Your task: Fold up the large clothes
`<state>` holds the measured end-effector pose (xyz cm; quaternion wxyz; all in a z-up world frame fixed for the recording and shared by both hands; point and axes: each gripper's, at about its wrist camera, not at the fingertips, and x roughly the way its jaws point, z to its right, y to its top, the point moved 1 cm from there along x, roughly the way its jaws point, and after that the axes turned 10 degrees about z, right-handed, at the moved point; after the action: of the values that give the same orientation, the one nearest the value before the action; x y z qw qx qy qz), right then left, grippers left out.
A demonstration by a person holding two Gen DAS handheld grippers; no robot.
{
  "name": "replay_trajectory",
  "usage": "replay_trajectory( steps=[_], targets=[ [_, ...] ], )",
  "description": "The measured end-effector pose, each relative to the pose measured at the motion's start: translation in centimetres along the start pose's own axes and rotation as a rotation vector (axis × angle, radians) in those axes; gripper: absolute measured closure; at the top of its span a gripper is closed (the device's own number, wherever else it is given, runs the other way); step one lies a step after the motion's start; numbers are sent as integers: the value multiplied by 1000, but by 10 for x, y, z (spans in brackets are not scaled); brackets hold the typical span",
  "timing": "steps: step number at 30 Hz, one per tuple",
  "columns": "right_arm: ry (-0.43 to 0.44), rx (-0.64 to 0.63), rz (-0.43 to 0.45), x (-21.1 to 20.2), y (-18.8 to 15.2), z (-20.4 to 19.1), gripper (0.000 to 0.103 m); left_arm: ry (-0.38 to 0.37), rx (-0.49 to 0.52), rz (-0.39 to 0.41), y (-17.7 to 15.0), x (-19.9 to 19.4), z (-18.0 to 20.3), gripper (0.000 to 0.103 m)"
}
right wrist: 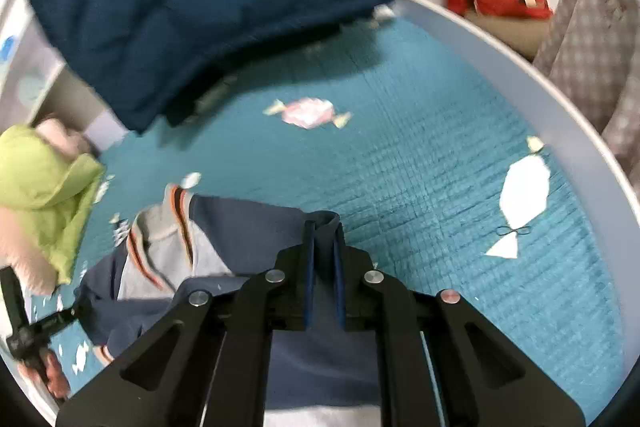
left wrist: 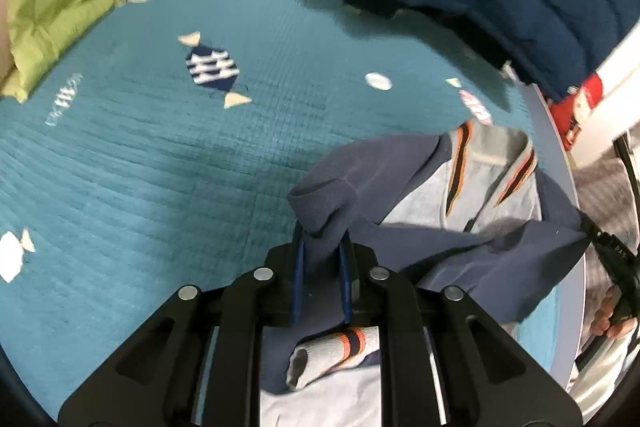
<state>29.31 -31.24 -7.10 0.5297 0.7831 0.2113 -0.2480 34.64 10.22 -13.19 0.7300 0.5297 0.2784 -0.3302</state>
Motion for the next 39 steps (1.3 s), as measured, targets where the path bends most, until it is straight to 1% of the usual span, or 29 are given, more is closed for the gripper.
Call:
replay_trajectory(
  steps=[3, 4, 5, 7, 8, 10, 11, 12, 15, 17, 18, 20, 21, 22, 23, 25, 27, 28, 29, 30, 31, 32, 33, 34, 35, 36, 38, 39],
  targets=[
    [34, -25, 38, -44, -11, 0, 96, -18, 40, 33, -15, -38, 0, 89],
    [58, -35, 50, -67, -19, 2, 96, -26, 55, 38, -22, -50, 0, 89],
    [69, -46, 54, -78, -24, 3, 96, -32, 70, 46, -30, -64, 0, 89],
    [82, -72, 63, -112, -45, 5, 96, -49, 98, 60, -54, -93, -1, 89],
    [87, -81, 59, -124, -54, 7, 96, -50, 109, 60, -61, -99, -2, 89],
    [79, -110, 45, -150, -81, 13, 96, -47, 138, 54, -90, -117, -3, 89],
    [68, -122, 38, -160, -94, 16, 96, -52, 143, 43, -111, -125, -6, 89],
    [58, -130, 29, -167, -105, 20, 96, -54, 141, 32, -124, -129, -8, 89],
    [32, -120, -47, -190, -155, 35, 96, -40, 125, -11, -178, -140, -19, 89],
    [10, -114, -90, -196, -183, 42, 96, -39, 109, -62, -220, -142, -26, 89],
    [-15, -115, -126, -196, -204, 48, 96, -37, 98, -83, -235, -140, -29, 89],
    [-61, -111, -188, -189, -233, 59, 96, -21, 70, -127, -267, -132, -37, 88],
    [-102, -108, -232, -181, -251, 66, 96, -18, 57, -153, -282, -126, -40, 88],
    [-135, -104, -255, -176, -261, 72, 96, -10, 55, -173, -293, -122, -42, 88],
    [-156, -95, -285, -172, -272, 79, 96, 6, 69, -166, -301, -120, -41, 88],
    [-169, -39, -318, -171, -280, 90, 96, 15, 101, -145, -302, -123, -37, 88],
    [-137, 26, -303, -182, -276, 97, 96, 13, 143, -111, -296, -135, -30, 85],
    [-133, 29, -284, -189, -273, 98, 95, 9, 161, -94, -293, -142, -28, 83],
    [-130, 25, -273, -194, -269, 97, 93, -4, 176, -85, -291, -148, -27, 79],
    [-128, 19, -261, -201, -263, 96, 92, 1, 198, -88, -288, -155, -26, 69],
    [-122, 22, -250, -205, -261, 97, 91, 17, 210, -91, -287, -162, -27, 65],
    [-104, 33, -233, -210, -256, 97, 89, 12, 214, -83, -288, -170, -29, 65],
    [-92, 43, -222, -211, -253, 98, 84, -5, 209, -80, -289, -177, -31, 64],
    [-83, 56, -214, -211, -250, 98, 71, -36, 193, -87, -289, -183, -35, 62],
    [-91, 66, -212, -207, -248, 99, 63, -58, 165, -93, -289, -187, -39, 49],
    [-94, 73, -213, -202, -248, 100, 52, -73, 131, -90, -288, -189, -42, 45],
    [-68, 96, -243, -184, -253, 98, 52, -130, 27, -107, -287, -185, -52, 43],
    [-68, 104, -254, -178, -254, 99, 53, -130, -11, -114, -287, -180, -53, 42]
  ],
)
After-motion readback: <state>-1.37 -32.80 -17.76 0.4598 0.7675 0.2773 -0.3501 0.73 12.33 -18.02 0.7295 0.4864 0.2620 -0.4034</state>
